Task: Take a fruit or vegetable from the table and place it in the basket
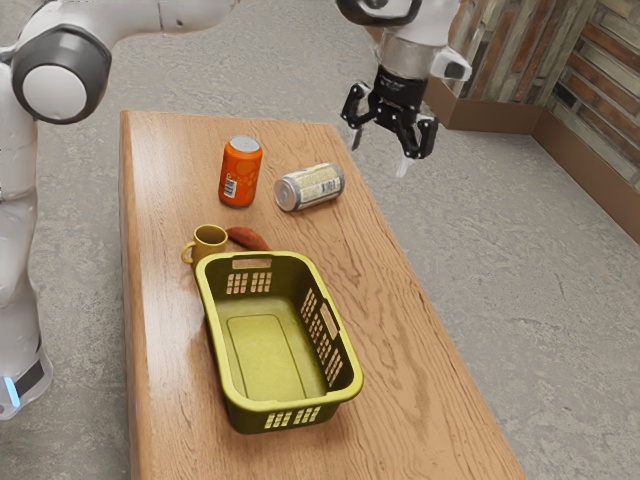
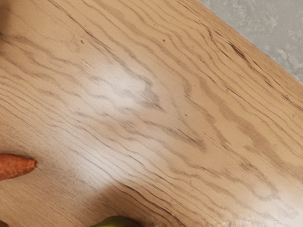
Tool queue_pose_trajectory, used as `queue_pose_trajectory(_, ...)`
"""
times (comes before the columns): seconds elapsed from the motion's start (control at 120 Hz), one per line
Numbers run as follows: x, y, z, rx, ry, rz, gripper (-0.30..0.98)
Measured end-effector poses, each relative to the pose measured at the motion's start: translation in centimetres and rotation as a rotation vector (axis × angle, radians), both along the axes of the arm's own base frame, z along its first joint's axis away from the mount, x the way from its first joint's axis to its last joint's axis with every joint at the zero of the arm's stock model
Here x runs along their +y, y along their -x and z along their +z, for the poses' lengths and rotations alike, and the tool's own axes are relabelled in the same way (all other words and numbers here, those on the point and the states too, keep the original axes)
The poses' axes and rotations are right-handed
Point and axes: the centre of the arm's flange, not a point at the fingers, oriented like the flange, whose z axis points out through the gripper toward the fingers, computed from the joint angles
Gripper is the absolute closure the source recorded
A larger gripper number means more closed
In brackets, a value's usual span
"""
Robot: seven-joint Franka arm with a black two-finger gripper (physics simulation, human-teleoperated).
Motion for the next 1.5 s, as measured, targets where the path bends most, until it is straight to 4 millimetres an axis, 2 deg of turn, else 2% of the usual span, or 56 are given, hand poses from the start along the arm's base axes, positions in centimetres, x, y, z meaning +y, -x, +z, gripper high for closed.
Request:
queue_pose_trajectory(0.05, -0.7, -0.8, -1.0, 0.003, 0.011, -0.128, 0.00)
queue_pose_trajectory(0.108, -0.9, -1.4, -1.1, -0.014, 0.022, -0.257, 0.00)
queue_pose_trajectory(0.15, -0.4, -0.8, -1.8, -0.010, 0.030, -0.330, 0.00)
queue_pose_trajectory(0.225, 2.9, 5.6, -7.3, 0.027, 0.061, -0.408, 0.00)
queue_pose_trajectory(0.275, 7.5, 8.4, -9.3, -0.011, 0.084, -0.406, 0.00)
queue_pose_trajectory(0.342, 11.9, 9.7, -9.9, -0.087, 0.092, -0.429, 0.01)
queue_pose_trajectory(0.442, 14.6, 9.6, -10.3, -0.167, 0.073, -0.533, 0.01)
queue_pose_trajectory(0.617, 13.6, 9.4, -12.7, -0.201, 0.060, -0.800, 0.02)
queue_pose_trajectory(0.742, 13.5, 11.1, -14.5, -0.209, 0.070, -0.938, 0.02)
queue_pose_trajectory(0.833, 14.3, 13.0, -15.5, -0.219, 0.078, -1.003, 0.02)
queue_pose_trajectory(0.925, 15.1, 14.0, -16.6, -0.219, 0.084, -1.056, 0.02)
queue_pose_trajectory(1.05, 15.9, 14.6, -17.2, -0.229, 0.087, -1.125, 0.02)
queue_pose_trajectory(1.233, 15.8, 17.0, -18.7, -0.236, 0.107, -1.219, 0.02)
queue_pose_trajectory(1.342, 16.9, 17.8, -19.0, -0.244, 0.104, -1.234, 0.02)
queue_pose_trajectory(1.5, 16.8, 18.8, -18.8, -0.263, 0.097, -1.289, 0.02)
